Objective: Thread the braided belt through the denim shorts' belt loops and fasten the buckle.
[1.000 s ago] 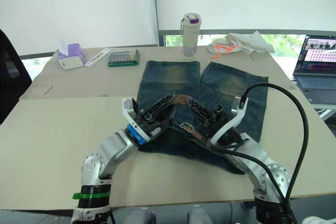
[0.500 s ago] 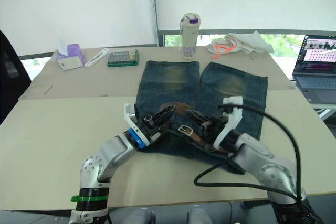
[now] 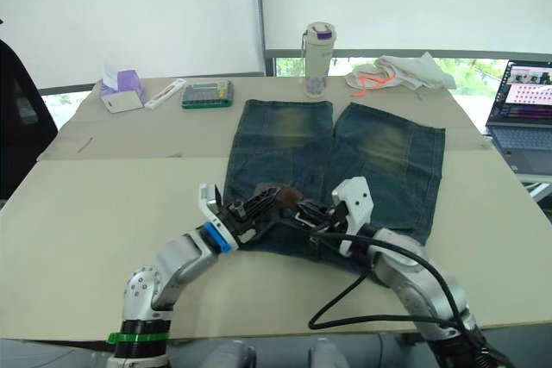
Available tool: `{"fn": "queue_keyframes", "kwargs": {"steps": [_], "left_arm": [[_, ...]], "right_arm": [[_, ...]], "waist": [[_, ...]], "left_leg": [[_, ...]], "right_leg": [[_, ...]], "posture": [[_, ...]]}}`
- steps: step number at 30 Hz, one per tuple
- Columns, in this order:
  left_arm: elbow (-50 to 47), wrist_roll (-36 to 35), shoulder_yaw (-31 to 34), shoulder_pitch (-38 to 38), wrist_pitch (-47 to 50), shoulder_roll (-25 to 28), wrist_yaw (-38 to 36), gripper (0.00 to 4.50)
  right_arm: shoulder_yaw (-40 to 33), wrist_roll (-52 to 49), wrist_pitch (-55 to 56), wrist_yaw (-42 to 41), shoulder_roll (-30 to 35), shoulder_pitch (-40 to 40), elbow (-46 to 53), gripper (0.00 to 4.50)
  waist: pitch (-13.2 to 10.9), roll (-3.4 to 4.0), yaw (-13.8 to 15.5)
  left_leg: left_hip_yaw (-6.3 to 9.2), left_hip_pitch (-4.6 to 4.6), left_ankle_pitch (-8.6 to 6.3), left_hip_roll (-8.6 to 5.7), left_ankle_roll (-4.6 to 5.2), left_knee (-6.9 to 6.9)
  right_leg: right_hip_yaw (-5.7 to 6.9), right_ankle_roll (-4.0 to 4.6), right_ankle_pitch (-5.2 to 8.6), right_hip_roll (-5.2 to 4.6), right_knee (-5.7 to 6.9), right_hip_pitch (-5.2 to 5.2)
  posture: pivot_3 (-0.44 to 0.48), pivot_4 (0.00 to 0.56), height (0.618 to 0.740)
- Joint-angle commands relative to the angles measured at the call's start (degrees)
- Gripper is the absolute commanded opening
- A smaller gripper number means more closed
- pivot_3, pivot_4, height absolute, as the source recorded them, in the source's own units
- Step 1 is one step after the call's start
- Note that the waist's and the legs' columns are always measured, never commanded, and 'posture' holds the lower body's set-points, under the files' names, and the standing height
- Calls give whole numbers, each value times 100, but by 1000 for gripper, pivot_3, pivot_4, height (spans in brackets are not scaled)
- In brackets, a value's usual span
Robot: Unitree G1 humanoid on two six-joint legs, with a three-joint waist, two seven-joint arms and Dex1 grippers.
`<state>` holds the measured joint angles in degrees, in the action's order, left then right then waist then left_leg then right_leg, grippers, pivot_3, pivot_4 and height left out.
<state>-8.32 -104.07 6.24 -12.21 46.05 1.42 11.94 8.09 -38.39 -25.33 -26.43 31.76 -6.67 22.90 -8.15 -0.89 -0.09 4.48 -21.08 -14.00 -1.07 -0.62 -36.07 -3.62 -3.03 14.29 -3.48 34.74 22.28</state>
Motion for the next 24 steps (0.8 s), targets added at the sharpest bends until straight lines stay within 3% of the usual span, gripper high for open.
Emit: {"fn": "queue_keyframes", "kwargs": {"steps": [1,3,6,10,24], "left_arm": [[-357,-307,207,-125,-198,-46,-313,0],[-333,-289,211,-130,-249,-44,-341,0],[-295,-280,236,-147,-294,4,-381,0],[-297,-314,238,-113,-279,75,-412,0],[-316,-665,185,103,-147,398,-514,0]], "right_arm": [[-228,-567,-451,-260,-148,209,114,1465],[-334,-675,-558,-430,-131,289,226,2182],[-426,-530,-552,-554,-50,382,196,3189],[-341,281,-124,-645,51,283,-27,4461],[-546,319,128,-1031,-548,85,86,4461]], "waist": [[0,-7,22],[2,-2,6],[0,-8,4],[1,-11,-3],[1,-10,-24]], "left_leg": [[0,-1,0,0,0,1],[4,-4,0,0,0,1],[2,2,0,-1,0,1],[-5,1,2,-2,-3,1],[5,3,6,1,-9,5]], "right_leg": [[4,3,-1,0,-1,-1],[0,39,-23,0,0,6],[-10,5,-2,2,1,-1],[-5,0,0,3,1,0],[-4,3,-2,4,7,2]], "posture": [[0,150,740],[0,150,740],[0,150,740],[0,150,740],[0,150,740]]}}
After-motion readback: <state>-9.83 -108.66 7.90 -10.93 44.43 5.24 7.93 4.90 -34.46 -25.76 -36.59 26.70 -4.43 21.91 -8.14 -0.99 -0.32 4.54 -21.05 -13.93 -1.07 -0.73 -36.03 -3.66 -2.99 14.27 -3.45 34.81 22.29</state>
